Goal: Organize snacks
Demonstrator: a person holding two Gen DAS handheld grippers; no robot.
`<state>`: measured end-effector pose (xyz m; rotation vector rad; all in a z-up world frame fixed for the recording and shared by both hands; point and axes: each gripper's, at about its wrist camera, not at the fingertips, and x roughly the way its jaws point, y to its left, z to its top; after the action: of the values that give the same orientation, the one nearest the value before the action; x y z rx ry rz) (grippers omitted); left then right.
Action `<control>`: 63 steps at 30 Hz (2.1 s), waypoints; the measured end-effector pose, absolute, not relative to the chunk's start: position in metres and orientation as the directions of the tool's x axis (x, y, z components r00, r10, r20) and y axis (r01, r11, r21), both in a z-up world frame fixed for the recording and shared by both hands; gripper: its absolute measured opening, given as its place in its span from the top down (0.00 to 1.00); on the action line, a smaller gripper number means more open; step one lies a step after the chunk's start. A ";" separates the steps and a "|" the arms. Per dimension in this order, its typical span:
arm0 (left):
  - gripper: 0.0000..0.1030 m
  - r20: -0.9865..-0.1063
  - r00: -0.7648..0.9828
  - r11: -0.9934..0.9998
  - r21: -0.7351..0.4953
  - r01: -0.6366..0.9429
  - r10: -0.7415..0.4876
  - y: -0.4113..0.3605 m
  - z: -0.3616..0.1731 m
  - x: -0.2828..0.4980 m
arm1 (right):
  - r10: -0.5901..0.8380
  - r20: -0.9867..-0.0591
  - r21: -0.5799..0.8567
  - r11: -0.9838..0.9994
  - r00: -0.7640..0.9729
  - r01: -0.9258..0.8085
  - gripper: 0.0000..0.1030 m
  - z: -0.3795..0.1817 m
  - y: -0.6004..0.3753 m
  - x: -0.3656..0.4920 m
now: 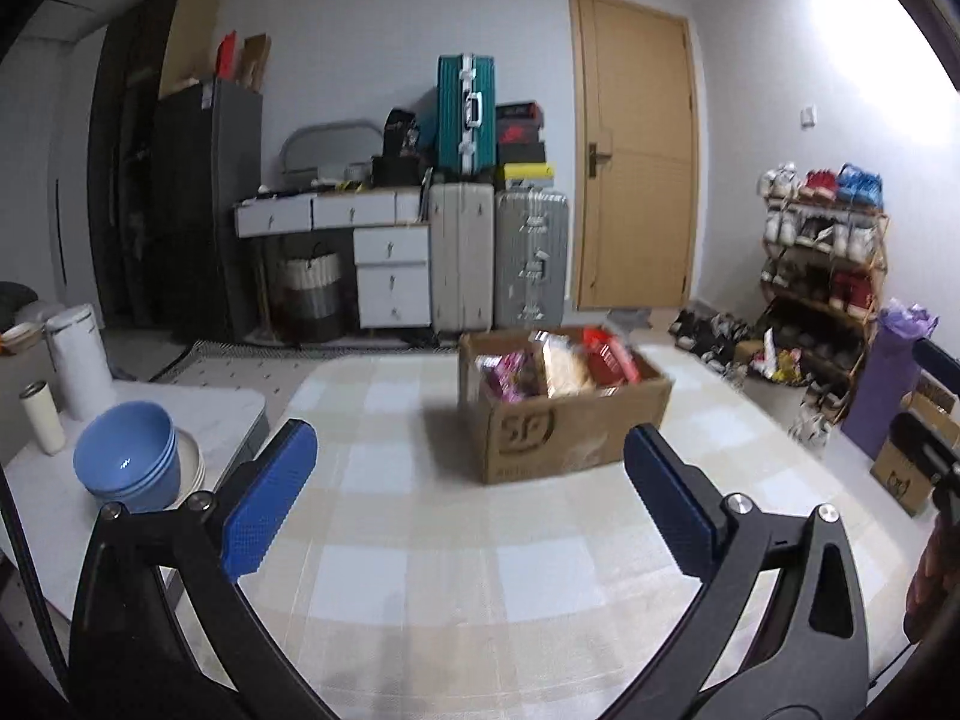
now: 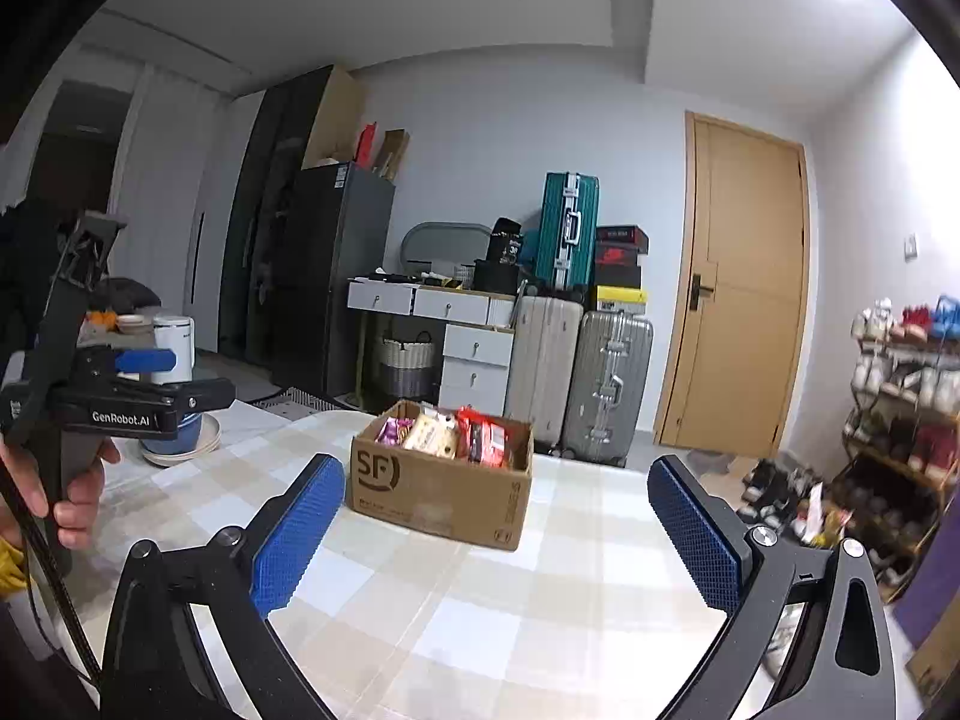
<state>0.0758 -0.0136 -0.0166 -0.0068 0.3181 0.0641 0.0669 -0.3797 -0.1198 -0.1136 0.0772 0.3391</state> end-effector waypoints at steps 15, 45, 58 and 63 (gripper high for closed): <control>0.01 -0.341 0.937 0.997 0.000 -0.079 0.075 -0.014 -0.099 0.181 | 0.301 -0.215 0.066 0.954 0.929 -0.294 0.01 -0.175 -0.394 0.156; 0.01 -0.345 0.938 0.997 -0.038 -0.060 0.043 -0.007 -0.124 0.216 | 0.308 -0.235 0.075 0.951 0.922 -0.299 0.01 -0.184 -0.396 0.157; 0.01 -0.346 0.937 0.998 -0.031 -0.048 0.035 -0.006 -0.126 0.216 | 0.307 -0.242 0.079 0.952 0.921 -0.297 0.01 -0.183 -0.397 0.159; 0.01 -0.337 0.940 0.997 -0.028 -0.069 0.056 -0.009 -0.122 0.206 | 0.306 -0.245 0.073 0.952 0.920 -0.298 0.01 -0.183 -0.397 0.161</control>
<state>0.2058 -0.0094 -0.1220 -0.0394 0.3425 0.0635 0.1608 -0.3968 -0.1834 0.0341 0.2576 0.3105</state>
